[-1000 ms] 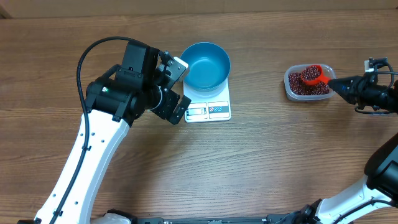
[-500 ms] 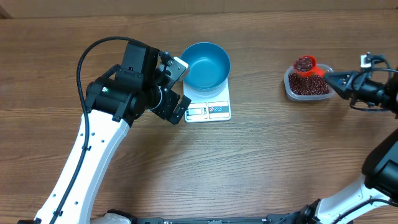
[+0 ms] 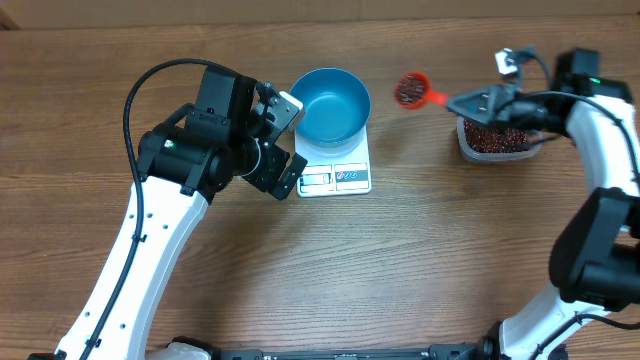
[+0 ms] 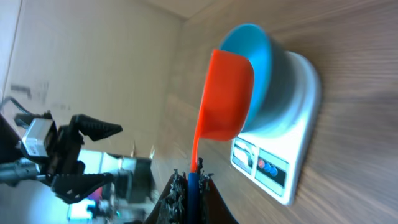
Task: Scoop item into bowl and weigh 150g on scale
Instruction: 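Carry the filled cup left with the right gripper over the teal bowl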
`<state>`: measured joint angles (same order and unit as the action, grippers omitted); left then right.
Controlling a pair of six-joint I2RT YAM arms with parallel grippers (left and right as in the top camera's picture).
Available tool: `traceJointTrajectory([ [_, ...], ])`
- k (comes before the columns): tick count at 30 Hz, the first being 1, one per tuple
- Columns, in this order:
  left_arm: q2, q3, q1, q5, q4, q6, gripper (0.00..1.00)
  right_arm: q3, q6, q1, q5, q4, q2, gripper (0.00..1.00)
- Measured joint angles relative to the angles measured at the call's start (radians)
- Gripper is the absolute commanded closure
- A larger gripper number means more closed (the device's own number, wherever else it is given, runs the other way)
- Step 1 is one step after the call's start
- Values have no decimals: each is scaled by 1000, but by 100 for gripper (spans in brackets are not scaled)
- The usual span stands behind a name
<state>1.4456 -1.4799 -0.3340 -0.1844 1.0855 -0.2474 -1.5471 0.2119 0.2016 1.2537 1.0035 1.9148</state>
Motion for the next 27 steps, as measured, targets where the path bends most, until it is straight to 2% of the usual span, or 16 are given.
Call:
traceJointTrajectory([
  [7, 0, 0, 0, 0, 0, 0, 0, -4, -173, -187, -85, -211, -1, 96],
  [14, 0, 0, 0, 0, 0, 0, 0, -5, -294, -324, -264, -312, -1, 96],
  [21, 0, 0, 0, 0, 0, 0, 0, -39, -335, -402, -499, -271, -1, 96],
  [27, 0, 0, 0, 0, 0, 0, 0, -96, -343, -419, -620, -217, -1, 96],
])
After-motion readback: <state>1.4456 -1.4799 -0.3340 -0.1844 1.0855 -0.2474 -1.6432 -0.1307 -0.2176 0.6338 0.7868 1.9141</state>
